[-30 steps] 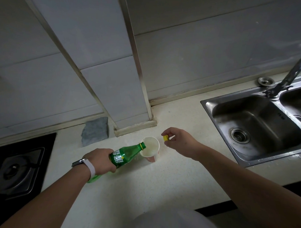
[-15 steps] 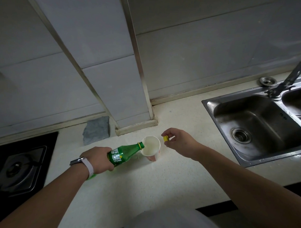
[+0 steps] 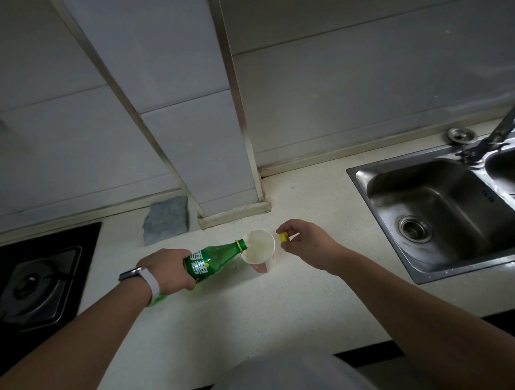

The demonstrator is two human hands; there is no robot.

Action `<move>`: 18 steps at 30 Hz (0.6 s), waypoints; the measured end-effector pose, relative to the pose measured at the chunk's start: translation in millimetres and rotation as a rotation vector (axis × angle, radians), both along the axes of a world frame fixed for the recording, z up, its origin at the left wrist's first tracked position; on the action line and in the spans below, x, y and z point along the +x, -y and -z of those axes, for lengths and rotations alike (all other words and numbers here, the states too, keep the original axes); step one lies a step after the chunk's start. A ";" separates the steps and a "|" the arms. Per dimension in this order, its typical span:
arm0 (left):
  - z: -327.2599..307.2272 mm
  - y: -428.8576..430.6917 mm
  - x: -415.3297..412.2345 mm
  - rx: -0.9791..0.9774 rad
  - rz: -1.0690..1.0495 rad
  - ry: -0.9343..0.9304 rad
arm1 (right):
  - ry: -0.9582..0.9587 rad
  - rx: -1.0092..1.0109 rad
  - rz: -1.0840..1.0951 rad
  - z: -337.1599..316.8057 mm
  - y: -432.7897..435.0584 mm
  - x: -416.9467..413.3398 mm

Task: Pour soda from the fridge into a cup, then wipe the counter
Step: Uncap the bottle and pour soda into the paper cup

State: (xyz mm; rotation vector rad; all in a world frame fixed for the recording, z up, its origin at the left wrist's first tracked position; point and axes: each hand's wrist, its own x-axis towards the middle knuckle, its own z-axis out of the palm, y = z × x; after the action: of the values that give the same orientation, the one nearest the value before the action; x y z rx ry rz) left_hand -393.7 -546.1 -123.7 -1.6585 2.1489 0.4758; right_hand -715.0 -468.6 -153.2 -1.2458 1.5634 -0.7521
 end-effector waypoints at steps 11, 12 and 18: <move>-3.1 -1.5 -0.5 -0.013 0.010 0.028 | 0.013 -0.005 0.000 10.1 0.9 3.5; -3.1 -1.9 -0.5 -0.013 0.010 0.028 | 0.012 -0.005 0.001 10.9 0.8 3.5; -2.5 -3.2 -0.3 -0.021 0.005 0.033 | 0.001 -0.008 -0.007 13.3 0.9 5.0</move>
State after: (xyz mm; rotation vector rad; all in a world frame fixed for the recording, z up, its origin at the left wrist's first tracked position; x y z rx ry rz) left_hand -394.0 -542.9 -121.2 -1.6598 2.1413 0.4233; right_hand -710.0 -469.5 -166.5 -1.2557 1.5565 -0.7546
